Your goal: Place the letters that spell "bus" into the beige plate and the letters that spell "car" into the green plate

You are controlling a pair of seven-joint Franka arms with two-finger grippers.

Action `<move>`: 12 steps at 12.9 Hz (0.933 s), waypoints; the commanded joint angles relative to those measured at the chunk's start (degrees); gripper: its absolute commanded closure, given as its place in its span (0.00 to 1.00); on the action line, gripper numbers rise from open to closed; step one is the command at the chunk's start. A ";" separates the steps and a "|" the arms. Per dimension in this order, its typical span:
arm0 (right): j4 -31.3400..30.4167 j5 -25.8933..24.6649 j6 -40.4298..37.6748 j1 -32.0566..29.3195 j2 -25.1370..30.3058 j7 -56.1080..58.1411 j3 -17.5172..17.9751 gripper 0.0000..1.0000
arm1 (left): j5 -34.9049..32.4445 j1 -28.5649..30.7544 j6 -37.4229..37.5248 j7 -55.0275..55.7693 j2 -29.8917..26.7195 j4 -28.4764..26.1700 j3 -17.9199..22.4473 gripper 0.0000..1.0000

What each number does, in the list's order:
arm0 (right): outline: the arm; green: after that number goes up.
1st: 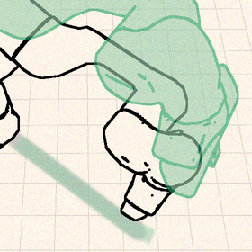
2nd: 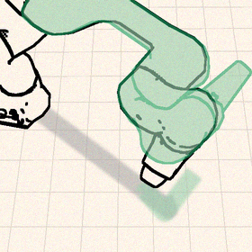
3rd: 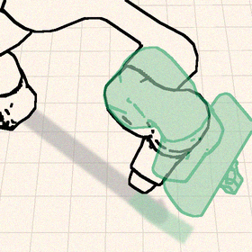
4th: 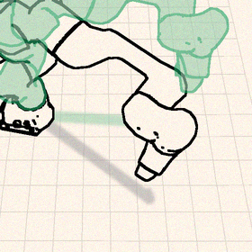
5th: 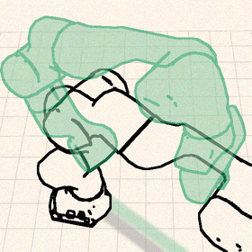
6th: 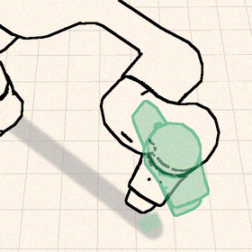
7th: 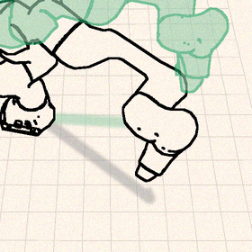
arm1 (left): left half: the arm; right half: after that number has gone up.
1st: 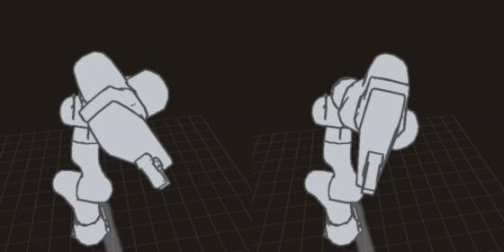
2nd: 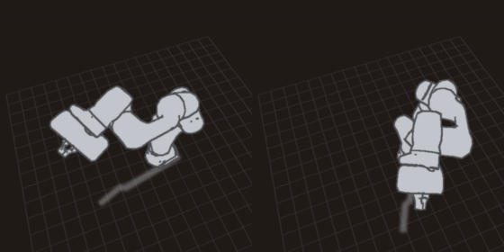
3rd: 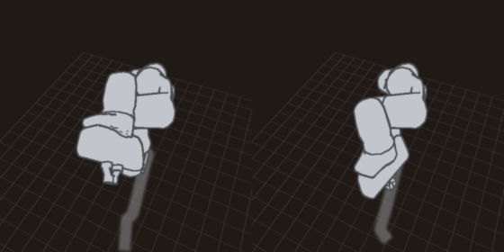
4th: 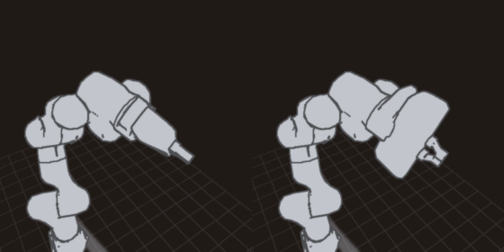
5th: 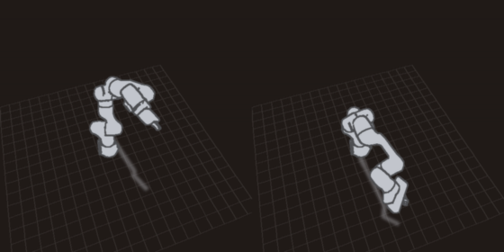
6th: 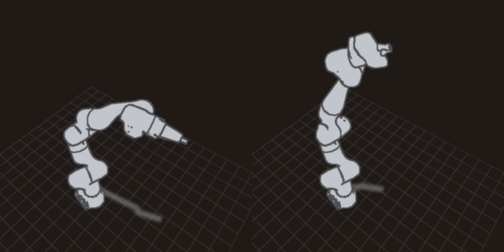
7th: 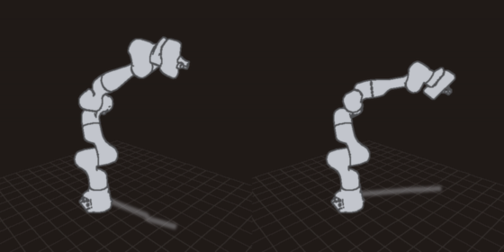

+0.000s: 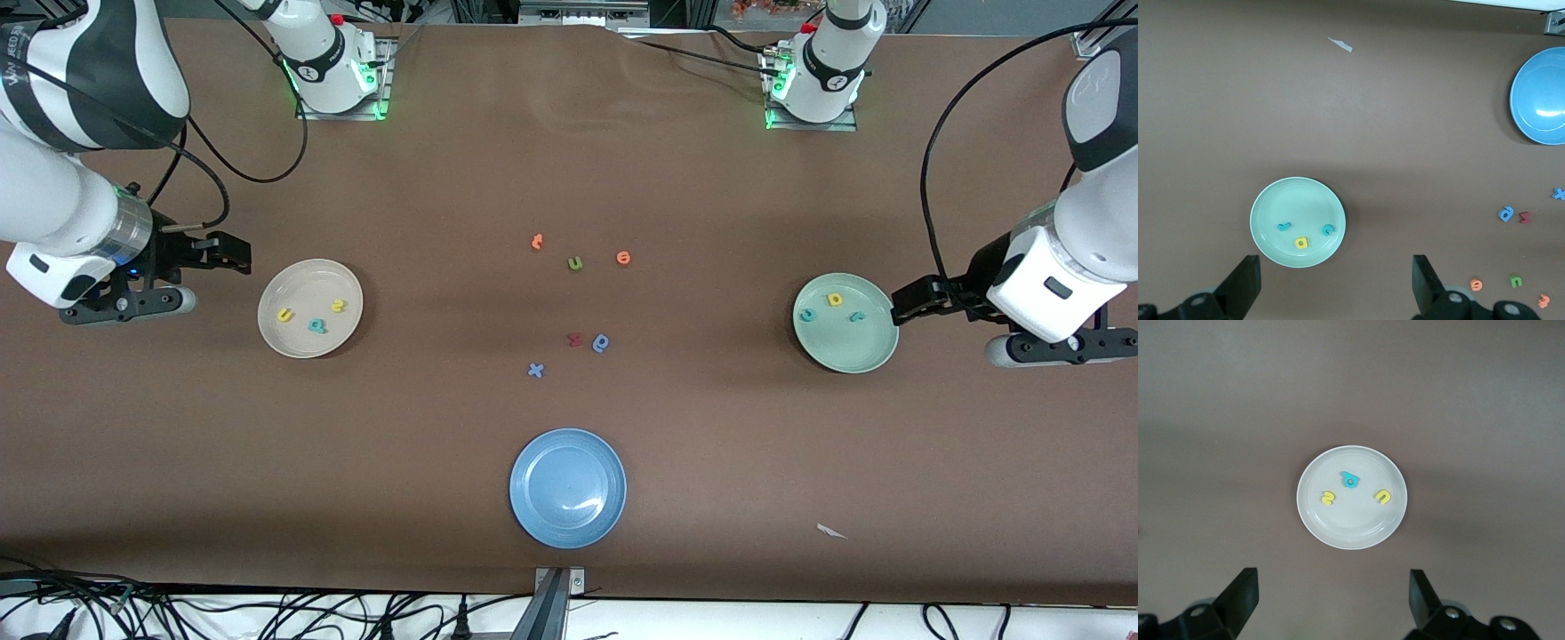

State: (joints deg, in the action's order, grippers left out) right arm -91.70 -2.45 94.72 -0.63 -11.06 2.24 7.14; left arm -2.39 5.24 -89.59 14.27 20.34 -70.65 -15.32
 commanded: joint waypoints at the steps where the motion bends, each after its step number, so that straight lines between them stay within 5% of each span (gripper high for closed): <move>1: 3.46 0.95 -3.75 -0.16 -1.16 0.05 -0.55 0.00 | -1.48 -0.06 1.34 -0.74 -1.70 0.16 0.03 0.00; 6: 3.46 1.13 -6.56 0.01 -0.98 -0.13 -0.46 0.00 | -1.48 -3.47 4.86 1.97 -3.73 0.16 -0.33 0.00; 9: 3.46 1.04 -6.56 -0.16 -1.16 0.05 -0.46 0.00 | -0.87 -12.44 6.35 1.46 -5.58 -0.63 11.25 0.00; 12: 3.46 0.61 -6.65 0.10 -1.16 0.05 -0.38 0.00 | 3.42 -9.92 7.06 -0.64 -6.97 -4.66 11.54 0.00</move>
